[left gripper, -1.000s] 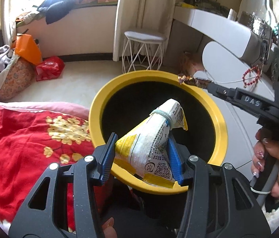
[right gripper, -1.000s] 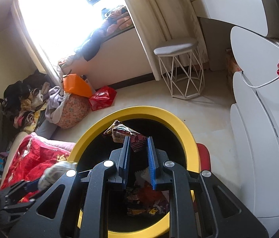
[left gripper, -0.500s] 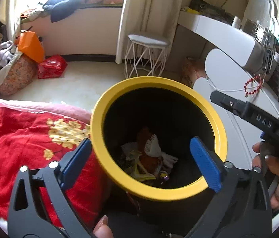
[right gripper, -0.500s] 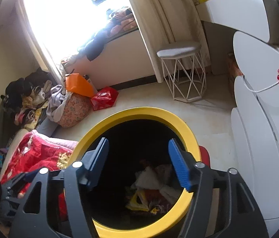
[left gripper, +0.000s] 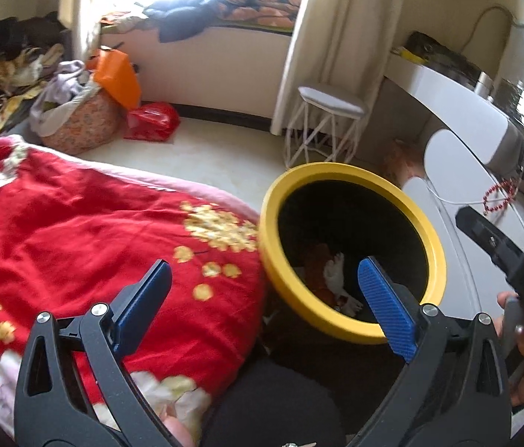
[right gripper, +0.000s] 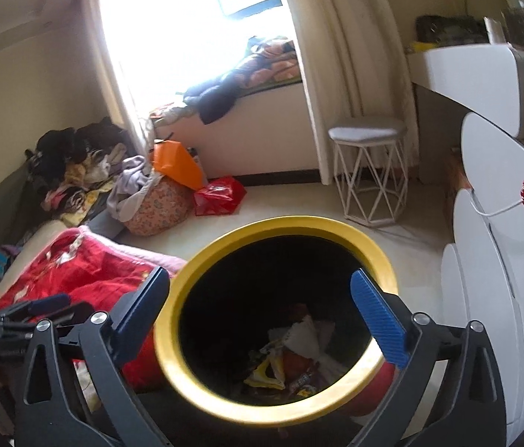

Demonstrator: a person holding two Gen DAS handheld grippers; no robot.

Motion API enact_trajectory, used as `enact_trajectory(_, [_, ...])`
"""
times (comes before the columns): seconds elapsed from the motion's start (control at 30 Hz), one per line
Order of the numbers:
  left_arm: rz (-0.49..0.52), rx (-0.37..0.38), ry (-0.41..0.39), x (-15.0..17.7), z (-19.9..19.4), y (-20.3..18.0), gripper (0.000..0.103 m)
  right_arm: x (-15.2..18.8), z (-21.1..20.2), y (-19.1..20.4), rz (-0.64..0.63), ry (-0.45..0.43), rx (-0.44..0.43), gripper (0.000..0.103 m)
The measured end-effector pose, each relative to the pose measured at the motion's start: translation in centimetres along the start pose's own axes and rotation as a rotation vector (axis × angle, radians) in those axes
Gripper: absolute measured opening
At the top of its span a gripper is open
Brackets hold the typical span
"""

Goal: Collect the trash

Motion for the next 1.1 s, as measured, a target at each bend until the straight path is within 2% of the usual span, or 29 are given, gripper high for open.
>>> enact_trajectory(0.43, [-0.064,-0.112,-0.137,2.7,-6.0,3.6,0.092,2.5,-2.5,6.6,-0.148,-0.045,-0.055,0.097])
enact_trajectory(0.6, [-0.054,-0.155,-0.198,4.0,-8.0,4.2,0.092,2.8,-4.6,7.8,-0.168,-0.145,-0.085,0.097])
enact_trajectory(0.87, [-0.091,-0.199,-0.302,5.9,-10.9,5.1,0.092,3.6,-9.3,9.7,-0.237,-0.359,-0.006,0.097])
enact_trajectory(1.0, [-0.091,-0.199,-0.340,6.6,-11.8,5.0,0.092,3.9,-10.3,9.8,-0.258,-0.406,0.011,0.097])
enact_trajectory(1.1, [-0.087,-0.198,-0.342,6.7,-11.8,4.8,0.092,3.9,-10.1,9.8,-0.266,-0.400,0.005,0.097])
Point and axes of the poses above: each gripper's, at about its wrist camera, not at the fingertips, and z roughly the way its jaws point, y to its left, x to its underside, the point moved 3 cm from there along z, roughly the way its jaws point, and after that the axes turned 4 degrees about y, right-handed, at the moved point
